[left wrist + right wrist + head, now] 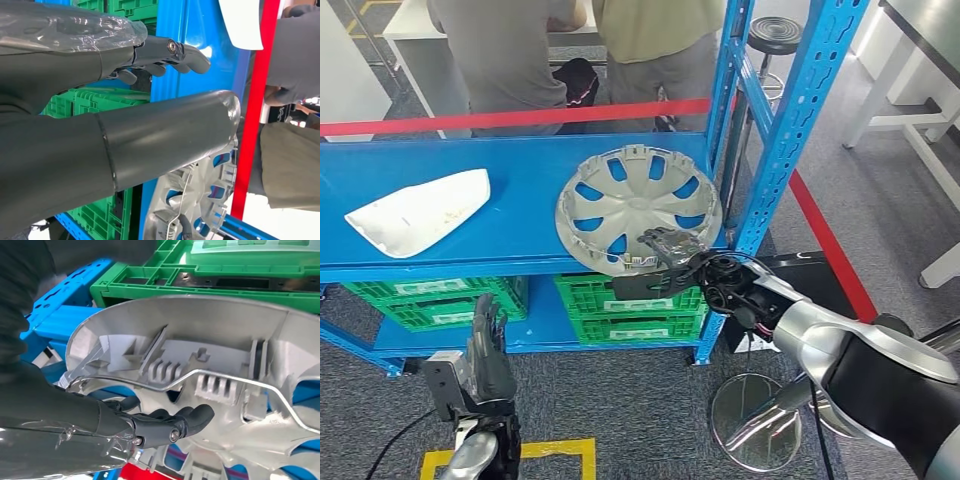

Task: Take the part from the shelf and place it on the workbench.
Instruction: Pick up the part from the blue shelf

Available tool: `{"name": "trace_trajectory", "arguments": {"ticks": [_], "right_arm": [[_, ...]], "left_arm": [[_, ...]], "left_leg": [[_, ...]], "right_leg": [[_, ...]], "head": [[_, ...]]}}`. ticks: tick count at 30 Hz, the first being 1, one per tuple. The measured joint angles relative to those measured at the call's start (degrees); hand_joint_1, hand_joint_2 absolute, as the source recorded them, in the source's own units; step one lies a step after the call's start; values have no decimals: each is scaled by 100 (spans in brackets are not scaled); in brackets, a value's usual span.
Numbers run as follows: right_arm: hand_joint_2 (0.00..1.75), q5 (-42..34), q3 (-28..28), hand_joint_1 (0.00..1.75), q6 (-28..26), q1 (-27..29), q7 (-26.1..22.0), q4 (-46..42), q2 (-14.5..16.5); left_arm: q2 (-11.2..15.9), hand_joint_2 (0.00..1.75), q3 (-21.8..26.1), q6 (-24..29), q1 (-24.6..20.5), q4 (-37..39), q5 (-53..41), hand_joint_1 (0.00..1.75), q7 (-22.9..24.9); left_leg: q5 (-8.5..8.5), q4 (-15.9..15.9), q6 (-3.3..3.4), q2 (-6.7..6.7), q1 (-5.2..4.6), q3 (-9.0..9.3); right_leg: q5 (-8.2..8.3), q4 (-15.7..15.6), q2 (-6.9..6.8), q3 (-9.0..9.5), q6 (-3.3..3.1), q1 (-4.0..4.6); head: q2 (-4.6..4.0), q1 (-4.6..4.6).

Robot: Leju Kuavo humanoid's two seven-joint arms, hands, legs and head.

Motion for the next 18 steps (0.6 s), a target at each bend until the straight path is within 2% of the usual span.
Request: {"name": "trace_trajectory", "arguments": {"ticks": [18], "right_arm": [[175, 36, 68, 175, -144, -24, 10, 80, 17]], "left_arm": [[11, 0, 0, 66, 1, 19, 19, 0, -11]], "left_leg": [[1, 1, -1, -1, 0, 0]], "right_leg": [[0, 2, -2, 1, 0, 0]], "head": [[0, 4]]}}
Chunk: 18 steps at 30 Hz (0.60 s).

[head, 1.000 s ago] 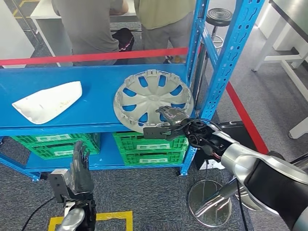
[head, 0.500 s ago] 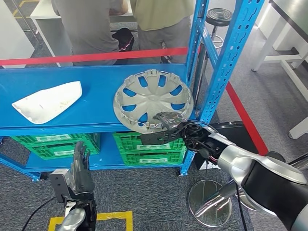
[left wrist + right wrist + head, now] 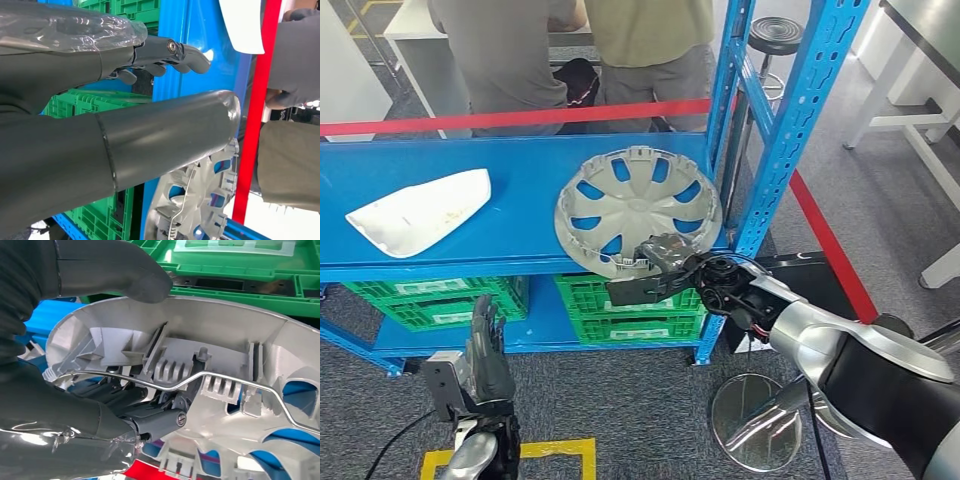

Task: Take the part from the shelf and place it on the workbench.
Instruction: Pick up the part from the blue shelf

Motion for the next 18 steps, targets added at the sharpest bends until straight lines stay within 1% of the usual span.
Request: {"name": "trace_trajectory", "arguments": {"ticks": [10, 18], "right_arm": [[175, -1, -30, 175, -198, 1, 84, -12, 0], [175, -60, -169, 175, -400, 5, 167, -262, -25]], "left_arm": [[2, 0, 0, -5, 1, 0, -11, 0, 18], [17, 0, 0, 2, 4, 0, -41, 0, 20]], "left_leg": [[0, 0, 0, 1, 0, -1], [0, 1, 0, 1, 0, -6]], "right_leg": [[0, 0, 1, -3, 0, 0], [0, 2, 2, -11, 0, 0]], "head": [[0, -3], [0, -4]]}}
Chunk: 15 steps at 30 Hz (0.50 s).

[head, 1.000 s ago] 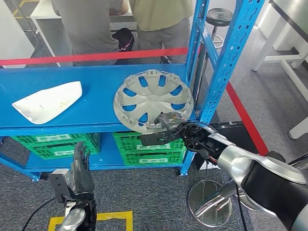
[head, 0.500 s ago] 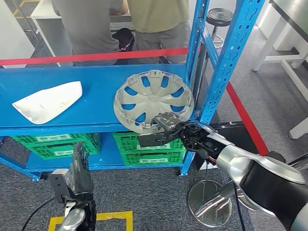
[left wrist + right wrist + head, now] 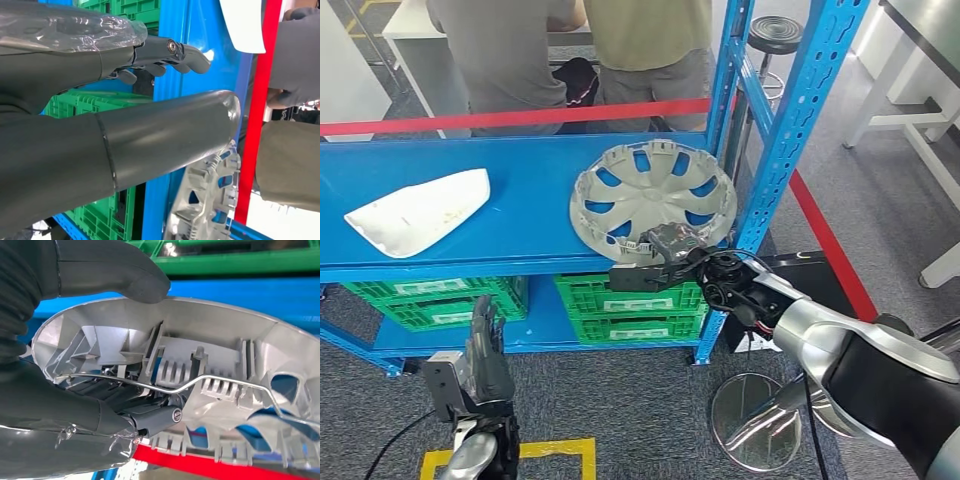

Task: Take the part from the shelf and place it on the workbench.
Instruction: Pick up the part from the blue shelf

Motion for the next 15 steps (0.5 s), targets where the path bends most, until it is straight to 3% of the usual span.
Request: {"name": "trace_trajectory", "arguments": {"ticks": [15], "right_arm": [[175, -354, -597, 175, -517, 222, 296, -1626, -440]], "left_arm": [[46, 0, 0, 118, 48, -2, -63, 0, 20]], "left_leg": [[0, 2, 0, 1, 0, -14]], "right_leg": [[0, 5, 4, -19, 0, 0]], "head": [[0, 4]]}}
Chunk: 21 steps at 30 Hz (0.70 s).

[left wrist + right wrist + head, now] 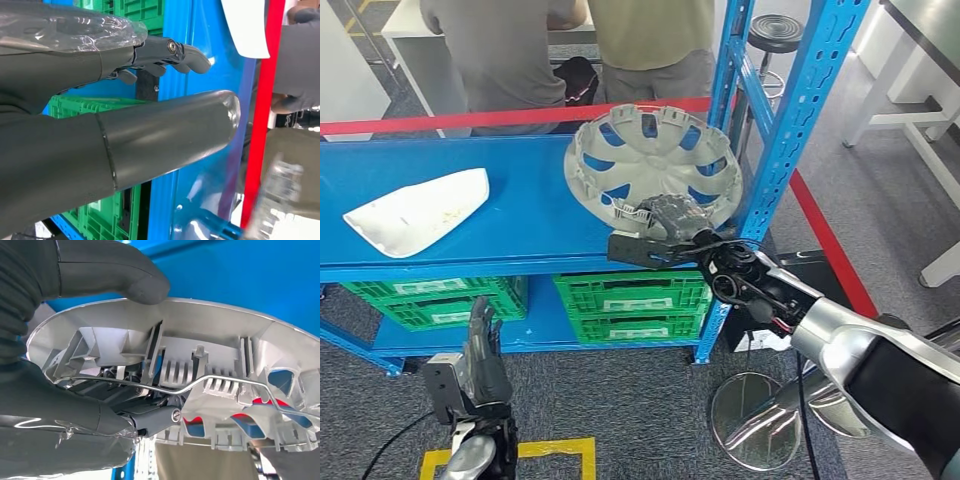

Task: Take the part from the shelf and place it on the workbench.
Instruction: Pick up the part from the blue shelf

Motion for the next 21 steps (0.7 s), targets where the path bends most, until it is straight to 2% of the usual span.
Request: {"name": "trace_trajectory", "arguments": {"ticks": [15, 21], "right_arm": [[175, -116, -215, 175, -197, 8, 31, -1029, -245], [175, 64, -233, 175, -211, 63, -160, -1318, -260]], "left_arm": [[35, 0, 0, 55, 52, -18, 6, 0, -7], [32, 0, 0, 20, 57, -16, 20, 0, -57]], "left_leg": [[0, 0, 0, 2, 0, -2], [0, 0, 0, 2, 0, -4]], "right_leg": [[0, 4, 3, -4, 0, 0], [0, 4, 3, -5, 0, 0]], "head": [[0, -4], [0, -1]]}}
